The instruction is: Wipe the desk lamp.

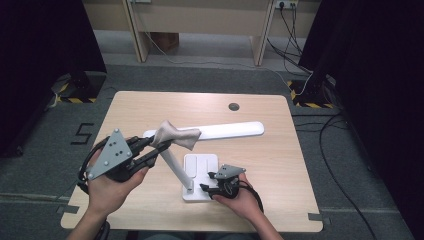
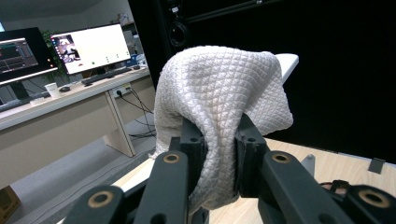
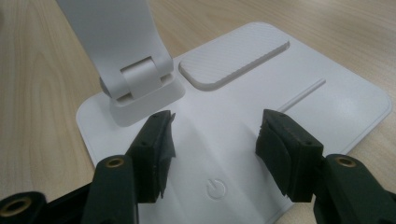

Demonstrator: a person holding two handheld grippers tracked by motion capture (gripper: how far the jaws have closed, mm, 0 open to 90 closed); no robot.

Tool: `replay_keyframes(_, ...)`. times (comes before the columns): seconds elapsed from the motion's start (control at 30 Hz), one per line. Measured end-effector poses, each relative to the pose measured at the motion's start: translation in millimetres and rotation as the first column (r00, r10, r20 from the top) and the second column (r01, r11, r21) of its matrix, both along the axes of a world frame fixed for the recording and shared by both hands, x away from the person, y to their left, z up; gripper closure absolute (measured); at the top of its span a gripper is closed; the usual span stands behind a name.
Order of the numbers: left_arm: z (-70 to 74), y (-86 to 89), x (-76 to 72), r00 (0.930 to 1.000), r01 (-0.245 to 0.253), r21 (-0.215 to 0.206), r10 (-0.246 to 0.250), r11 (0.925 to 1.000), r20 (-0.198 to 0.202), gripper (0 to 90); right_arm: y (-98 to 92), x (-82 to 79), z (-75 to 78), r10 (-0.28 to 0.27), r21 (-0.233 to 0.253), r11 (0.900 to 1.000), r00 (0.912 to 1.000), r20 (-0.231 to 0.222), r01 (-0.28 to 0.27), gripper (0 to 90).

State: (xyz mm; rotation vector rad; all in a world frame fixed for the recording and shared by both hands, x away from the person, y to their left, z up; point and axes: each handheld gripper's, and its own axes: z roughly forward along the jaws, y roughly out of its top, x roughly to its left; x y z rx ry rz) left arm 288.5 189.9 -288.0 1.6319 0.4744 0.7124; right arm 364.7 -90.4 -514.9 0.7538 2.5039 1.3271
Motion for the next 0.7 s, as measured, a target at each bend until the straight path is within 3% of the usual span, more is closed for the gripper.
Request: replay_keyframes(0.7,0.8,-9.2,1.4,1.0000,0.006,0.011,-0.006,0.9999,0.006,77.3,0.0,-0.1,0.0,0.001,0.000,1.000,1.0000,-0.001,-0.001,44.8)
